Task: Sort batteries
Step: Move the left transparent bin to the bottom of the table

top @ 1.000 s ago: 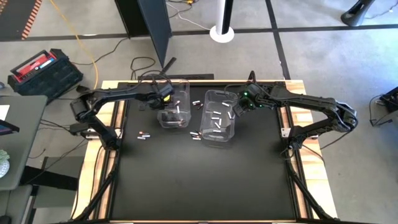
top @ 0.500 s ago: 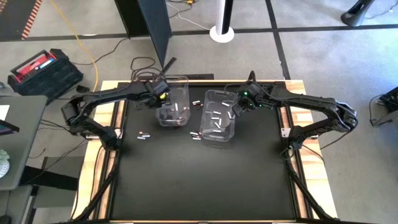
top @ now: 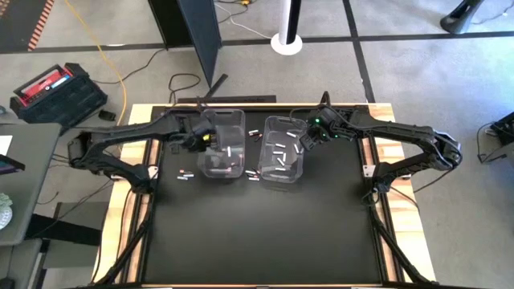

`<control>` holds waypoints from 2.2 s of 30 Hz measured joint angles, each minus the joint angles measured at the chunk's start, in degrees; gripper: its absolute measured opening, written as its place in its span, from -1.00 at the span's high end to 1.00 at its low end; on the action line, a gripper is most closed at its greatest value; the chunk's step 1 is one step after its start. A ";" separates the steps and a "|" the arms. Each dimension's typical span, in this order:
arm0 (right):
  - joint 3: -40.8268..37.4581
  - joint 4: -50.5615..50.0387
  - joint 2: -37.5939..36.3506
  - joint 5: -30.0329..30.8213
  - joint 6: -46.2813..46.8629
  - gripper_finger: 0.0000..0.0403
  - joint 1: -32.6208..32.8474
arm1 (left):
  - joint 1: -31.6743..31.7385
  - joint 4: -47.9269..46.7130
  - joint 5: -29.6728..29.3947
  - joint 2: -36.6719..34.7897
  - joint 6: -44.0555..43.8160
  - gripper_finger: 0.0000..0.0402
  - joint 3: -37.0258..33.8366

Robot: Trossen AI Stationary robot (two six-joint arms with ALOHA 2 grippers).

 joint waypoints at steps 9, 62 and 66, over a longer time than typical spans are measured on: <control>0.00 -1.10 0.00 0.00 1.71 0.43 0.00 | -17.64 -3.39 -4.30 0.07 -16.66 1.00 -0.83; 0.00 -6.03 0.00 -0.02 4.50 0.43 0.02 | -59.11 13.34 -7.05 17.07 -59.55 0.66 -2.21; 0.00 -6.03 0.00 -0.02 4.52 0.43 0.02 | -59.11 12.70 -7.05 17.01 -59.18 0.55 -2.21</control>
